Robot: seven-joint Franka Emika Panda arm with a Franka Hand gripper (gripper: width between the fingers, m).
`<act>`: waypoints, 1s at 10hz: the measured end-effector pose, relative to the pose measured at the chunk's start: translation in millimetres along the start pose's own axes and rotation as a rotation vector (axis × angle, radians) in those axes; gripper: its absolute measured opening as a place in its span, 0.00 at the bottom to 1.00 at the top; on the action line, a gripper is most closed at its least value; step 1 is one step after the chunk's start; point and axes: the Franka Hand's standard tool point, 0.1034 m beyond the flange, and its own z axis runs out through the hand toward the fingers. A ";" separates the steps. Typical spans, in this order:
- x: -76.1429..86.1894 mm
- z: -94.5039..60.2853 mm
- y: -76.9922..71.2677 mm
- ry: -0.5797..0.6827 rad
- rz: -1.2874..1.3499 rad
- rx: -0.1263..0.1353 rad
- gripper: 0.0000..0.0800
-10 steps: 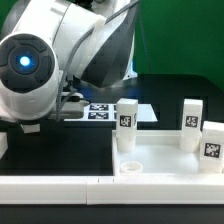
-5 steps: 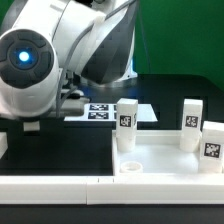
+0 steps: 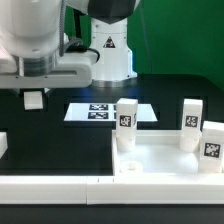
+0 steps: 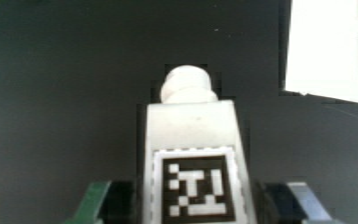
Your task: Assemble square table
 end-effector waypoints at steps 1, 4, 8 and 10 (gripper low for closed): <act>7.3 -4.9 3.0 0.099 -0.004 -0.016 0.36; 25.5 -70.6 -35.7 0.298 0.068 0.041 0.36; 35.7 -99.9 -29.7 0.535 0.074 0.003 0.36; 40.8 -105.5 -24.8 0.664 0.083 -0.027 0.36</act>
Offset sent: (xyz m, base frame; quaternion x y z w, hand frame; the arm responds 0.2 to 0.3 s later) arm 0.0837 0.0851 0.0553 0.0542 0.2274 0.0707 0.9697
